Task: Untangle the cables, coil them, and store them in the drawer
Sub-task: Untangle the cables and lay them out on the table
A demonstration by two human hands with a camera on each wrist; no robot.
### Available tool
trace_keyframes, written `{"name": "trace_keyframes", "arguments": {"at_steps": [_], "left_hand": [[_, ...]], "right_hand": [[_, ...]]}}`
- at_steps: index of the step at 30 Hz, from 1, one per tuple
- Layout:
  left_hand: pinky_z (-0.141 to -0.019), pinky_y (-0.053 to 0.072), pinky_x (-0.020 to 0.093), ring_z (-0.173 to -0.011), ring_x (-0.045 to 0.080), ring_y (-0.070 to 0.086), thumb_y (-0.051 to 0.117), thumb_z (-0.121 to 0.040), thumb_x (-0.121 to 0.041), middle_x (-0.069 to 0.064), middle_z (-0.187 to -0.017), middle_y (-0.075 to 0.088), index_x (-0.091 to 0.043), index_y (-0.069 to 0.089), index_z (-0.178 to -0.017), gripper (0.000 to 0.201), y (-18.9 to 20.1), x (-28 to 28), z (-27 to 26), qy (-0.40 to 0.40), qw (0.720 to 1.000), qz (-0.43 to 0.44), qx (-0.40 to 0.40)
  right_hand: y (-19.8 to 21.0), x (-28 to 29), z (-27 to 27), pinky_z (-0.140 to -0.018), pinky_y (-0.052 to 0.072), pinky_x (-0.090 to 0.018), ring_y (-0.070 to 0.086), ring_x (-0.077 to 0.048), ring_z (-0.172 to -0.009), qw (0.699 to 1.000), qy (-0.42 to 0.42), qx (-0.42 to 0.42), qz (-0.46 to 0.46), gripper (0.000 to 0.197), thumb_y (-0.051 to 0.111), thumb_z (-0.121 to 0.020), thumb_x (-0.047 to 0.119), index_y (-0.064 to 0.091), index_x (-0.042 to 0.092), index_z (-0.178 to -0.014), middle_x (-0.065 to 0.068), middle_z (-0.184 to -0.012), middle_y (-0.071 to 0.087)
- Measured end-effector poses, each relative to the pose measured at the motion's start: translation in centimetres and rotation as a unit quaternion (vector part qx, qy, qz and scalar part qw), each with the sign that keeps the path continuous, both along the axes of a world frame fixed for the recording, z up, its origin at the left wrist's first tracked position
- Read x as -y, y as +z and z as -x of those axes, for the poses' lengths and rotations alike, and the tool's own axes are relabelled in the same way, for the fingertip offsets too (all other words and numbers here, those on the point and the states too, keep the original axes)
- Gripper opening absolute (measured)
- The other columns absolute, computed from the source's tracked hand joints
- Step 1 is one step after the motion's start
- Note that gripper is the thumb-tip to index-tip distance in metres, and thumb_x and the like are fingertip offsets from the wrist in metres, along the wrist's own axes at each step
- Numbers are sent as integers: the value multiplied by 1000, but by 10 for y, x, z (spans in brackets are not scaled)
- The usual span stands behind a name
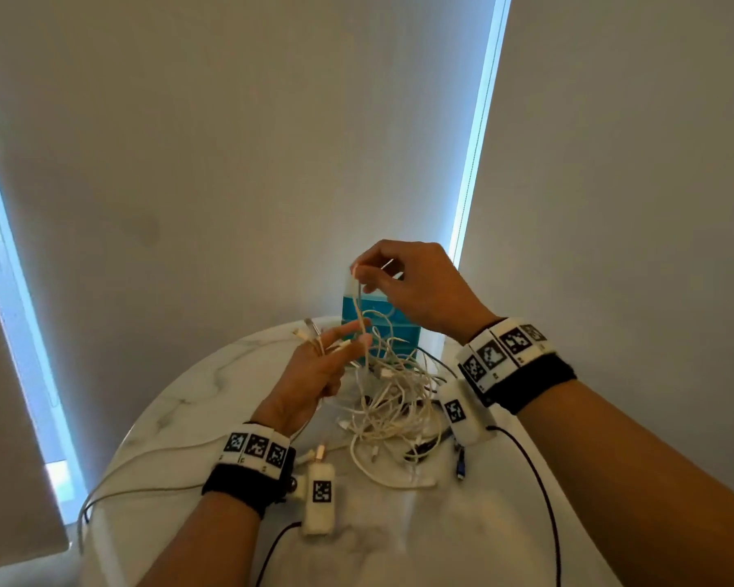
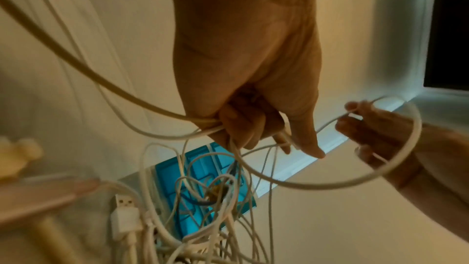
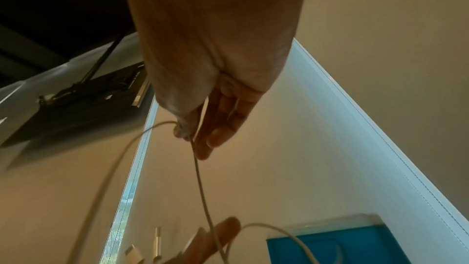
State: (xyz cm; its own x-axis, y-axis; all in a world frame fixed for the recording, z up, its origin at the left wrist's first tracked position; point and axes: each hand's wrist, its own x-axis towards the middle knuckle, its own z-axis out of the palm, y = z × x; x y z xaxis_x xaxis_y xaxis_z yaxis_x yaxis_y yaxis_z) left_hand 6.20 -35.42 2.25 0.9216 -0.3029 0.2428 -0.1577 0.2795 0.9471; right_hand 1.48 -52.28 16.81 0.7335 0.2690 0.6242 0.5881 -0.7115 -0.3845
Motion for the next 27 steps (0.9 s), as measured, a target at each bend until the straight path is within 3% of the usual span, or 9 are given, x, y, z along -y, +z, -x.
{"name": "trace_keyframes", "arguments": {"at_steps": [3,5,7,9,13,17,19,23,27], "left_hand": [[-51,21,27,-54,11,24,81,-90,-43,-12,-62,59,-22,79,-121,38,-2,3,1,33,999,2,-4],[-51,21,29,-54,12,24,82,-85,-48,-9,-61,56,-19,79,-120,46,-3,1,-3,64,998,24,-13],[-48,21,26,-52,11,23,81,-79,-49,-6,-59,48,-16,78,-125,57,-5,-1,-7,73,995,58,-23],[-45,21,23,-51,9,23,80,-79,-46,-6,-59,41,-14,76,-127,58,-6,-2,-8,79,993,89,-21],[-48,20,24,-52,7,21,76,-89,-33,-4,-69,35,-18,81,-119,34,-5,-6,-11,73,982,173,4],[-53,16,30,-61,18,13,75,-92,-37,-1,-71,34,-22,82,-115,28,-1,-3,-7,53,986,157,23],[-55,15,33,-62,20,13,75,-92,-39,-2,-67,32,-23,82,-115,29,2,0,-2,48,989,134,34],[-50,20,27,-52,9,24,72,-93,-38,-3,-59,34,-19,79,-118,32,5,0,1,38,989,130,66],[-49,20,28,-52,10,25,71,-95,-40,-4,-60,39,-22,78,-122,33,7,-1,3,38,990,107,85]], "right_hand": [[-22,-3,2,-79,63,-22,74,-3,-92,993,19,-14,-120,16,70,-103,32,74,28,-118,12,-99,77],[-52,-1,-3,-88,66,-38,73,-11,-104,978,17,-105,-182,33,72,-101,34,61,32,-132,8,-112,73],[-90,6,-11,-97,63,-45,70,-16,-112,967,-24,-214,-137,48,73,-99,39,49,28,-139,6,-124,68],[-123,15,-16,-102,59,-42,71,-11,-107,956,-56,-274,-91,38,75,-97,27,56,23,-130,8,-117,73],[-145,30,-21,-91,61,-35,72,0,-82,944,-158,-234,-171,23,66,-90,-2,72,17,-101,6,-87,80],[-126,16,-13,-71,59,-16,69,6,-84,937,-156,-53,-307,19,69,-96,3,70,20,-106,9,-98,75],[-118,3,-8,-76,59,-16,67,2,-97,944,-97,10,-314,26,69,-96,4,66,25,-111,11,-111,70],[-131,-8,-11,-85,64,-27,69,-3,-97,964,0,-192,-184,26,69,-101,17,70,24,-126,12,-116,71],[-147,-1,-15,-88,63,-28,68,1,-88,975,-61,-165,-133,18,74,-100,31,79,22,-114,13,-102,73]]}}
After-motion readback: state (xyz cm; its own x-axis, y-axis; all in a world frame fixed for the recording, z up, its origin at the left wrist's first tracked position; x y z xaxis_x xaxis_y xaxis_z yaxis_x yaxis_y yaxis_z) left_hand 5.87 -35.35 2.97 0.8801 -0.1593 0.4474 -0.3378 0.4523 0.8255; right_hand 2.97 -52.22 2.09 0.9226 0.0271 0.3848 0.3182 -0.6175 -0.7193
